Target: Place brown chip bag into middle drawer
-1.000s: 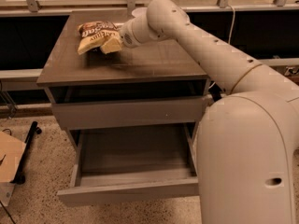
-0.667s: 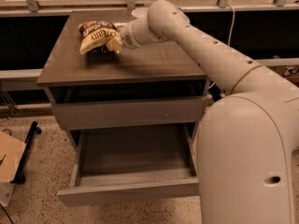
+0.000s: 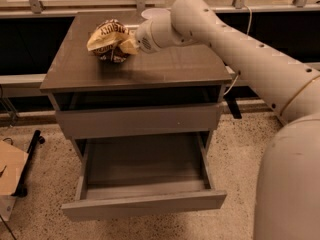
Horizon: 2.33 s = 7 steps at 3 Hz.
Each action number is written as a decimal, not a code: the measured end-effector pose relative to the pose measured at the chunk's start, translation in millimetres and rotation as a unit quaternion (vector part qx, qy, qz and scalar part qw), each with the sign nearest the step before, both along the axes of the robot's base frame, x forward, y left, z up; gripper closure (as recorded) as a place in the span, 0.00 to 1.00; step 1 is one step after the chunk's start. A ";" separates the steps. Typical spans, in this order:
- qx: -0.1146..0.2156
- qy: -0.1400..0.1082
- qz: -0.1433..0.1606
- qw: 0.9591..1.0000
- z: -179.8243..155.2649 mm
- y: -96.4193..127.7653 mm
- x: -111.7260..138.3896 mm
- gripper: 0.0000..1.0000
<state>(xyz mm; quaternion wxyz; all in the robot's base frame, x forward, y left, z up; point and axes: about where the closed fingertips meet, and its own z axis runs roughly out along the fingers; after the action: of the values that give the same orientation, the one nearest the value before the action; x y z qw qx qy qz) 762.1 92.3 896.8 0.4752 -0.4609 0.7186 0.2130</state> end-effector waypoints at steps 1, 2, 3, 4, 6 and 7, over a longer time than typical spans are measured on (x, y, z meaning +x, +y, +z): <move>-0.004 -0.013 0.026 1.000 22.7 -21.5 -59.0 1.00; -0.004 0.002 0.036 0.999 34.3 -49.9 -139.5 1.00; -0.020 0.039 0.021 0.999 32.2 -89.1 -218.9 1.00; -0.042 0.105 -0.013 0.994 15.3 -135.5 -292.3 1.00; -0.032 0.179 -0.026 0.983 -43.6 -151.2 -334.8 1.00; 0.002 0.199 0.010 0.980 -99.9 -109.8 -306.1 1.00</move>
Offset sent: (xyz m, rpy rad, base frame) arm -0.2462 -0.1267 0.0341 -0.0224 0.0659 0.0386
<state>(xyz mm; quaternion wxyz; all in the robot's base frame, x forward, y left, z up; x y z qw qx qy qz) 456.0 -17.4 796.9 0.3210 -0.4156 0.7939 0.3064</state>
